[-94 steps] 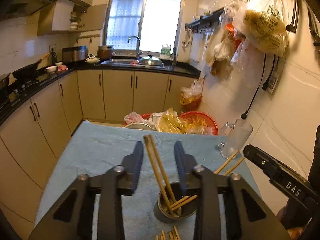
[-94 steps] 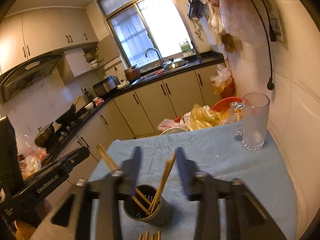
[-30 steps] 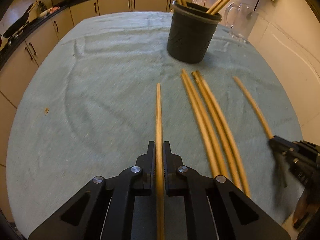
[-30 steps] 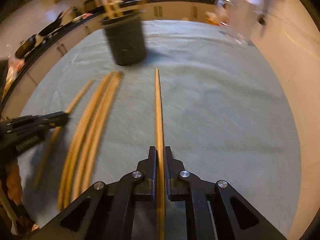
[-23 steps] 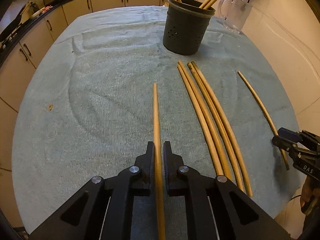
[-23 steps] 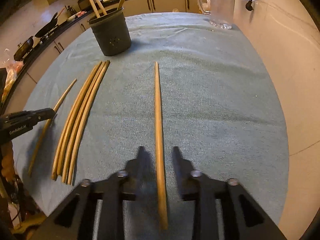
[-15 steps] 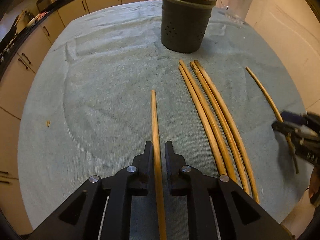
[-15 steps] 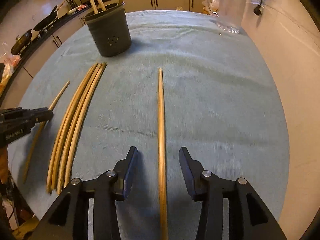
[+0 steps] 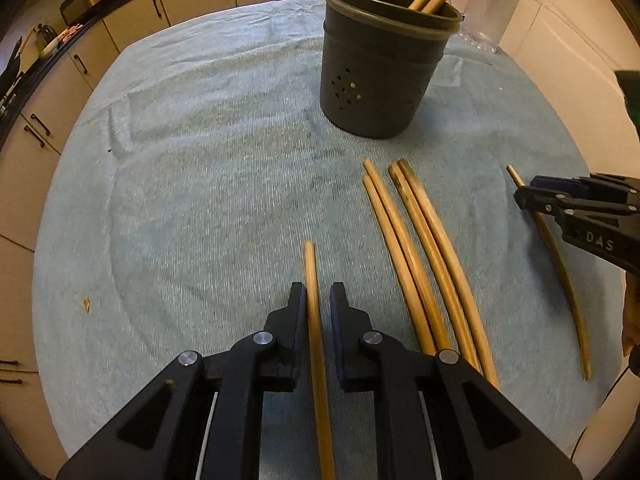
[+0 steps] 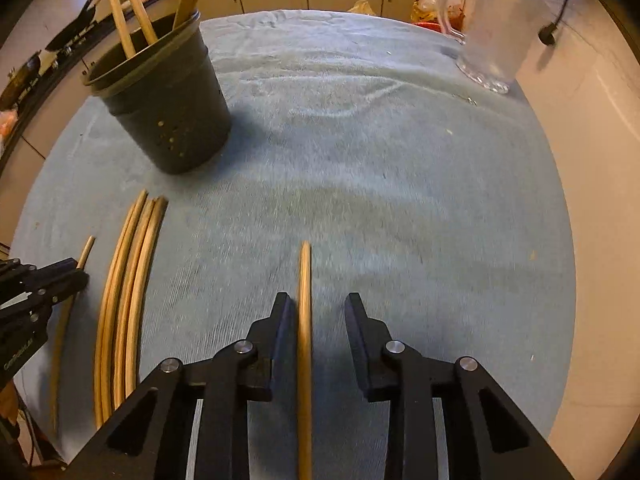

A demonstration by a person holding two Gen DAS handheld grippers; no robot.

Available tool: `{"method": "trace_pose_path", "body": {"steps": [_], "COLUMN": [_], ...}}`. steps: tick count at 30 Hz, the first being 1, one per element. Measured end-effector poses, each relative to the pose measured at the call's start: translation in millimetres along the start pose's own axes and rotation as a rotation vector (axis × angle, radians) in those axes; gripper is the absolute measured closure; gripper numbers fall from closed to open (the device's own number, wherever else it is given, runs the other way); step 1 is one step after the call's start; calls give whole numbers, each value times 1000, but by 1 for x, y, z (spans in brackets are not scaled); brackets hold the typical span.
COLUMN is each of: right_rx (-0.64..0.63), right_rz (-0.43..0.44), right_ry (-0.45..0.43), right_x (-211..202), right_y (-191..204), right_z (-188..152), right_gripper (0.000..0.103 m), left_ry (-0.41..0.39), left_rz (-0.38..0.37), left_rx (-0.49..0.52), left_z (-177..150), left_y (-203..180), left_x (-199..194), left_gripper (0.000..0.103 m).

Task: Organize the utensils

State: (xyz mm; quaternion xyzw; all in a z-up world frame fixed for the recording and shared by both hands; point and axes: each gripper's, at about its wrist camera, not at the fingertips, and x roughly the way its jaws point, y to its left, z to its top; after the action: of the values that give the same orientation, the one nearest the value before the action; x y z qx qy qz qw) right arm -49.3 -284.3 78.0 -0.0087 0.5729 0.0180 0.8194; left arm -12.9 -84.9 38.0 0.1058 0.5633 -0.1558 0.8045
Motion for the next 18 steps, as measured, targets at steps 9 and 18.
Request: {"method": "trace_pose_path", "body": {"steps": [9,18], "right_rx": [35,83], "right_rz": [32,72], "right_ry": [-52,-303], "right_x": [-3,-86], "right_y": [0,-12], "right_z": [8,-11], "right_gripper": [97,97], "left_ry": [-61,-322], "left_rz": [20,11], "left_rx": [-32,-91], "left_z": [-1,-17], "left_y": [-3,-3], "left_x": [-15,-108], "left_gripper": [98,98]}}
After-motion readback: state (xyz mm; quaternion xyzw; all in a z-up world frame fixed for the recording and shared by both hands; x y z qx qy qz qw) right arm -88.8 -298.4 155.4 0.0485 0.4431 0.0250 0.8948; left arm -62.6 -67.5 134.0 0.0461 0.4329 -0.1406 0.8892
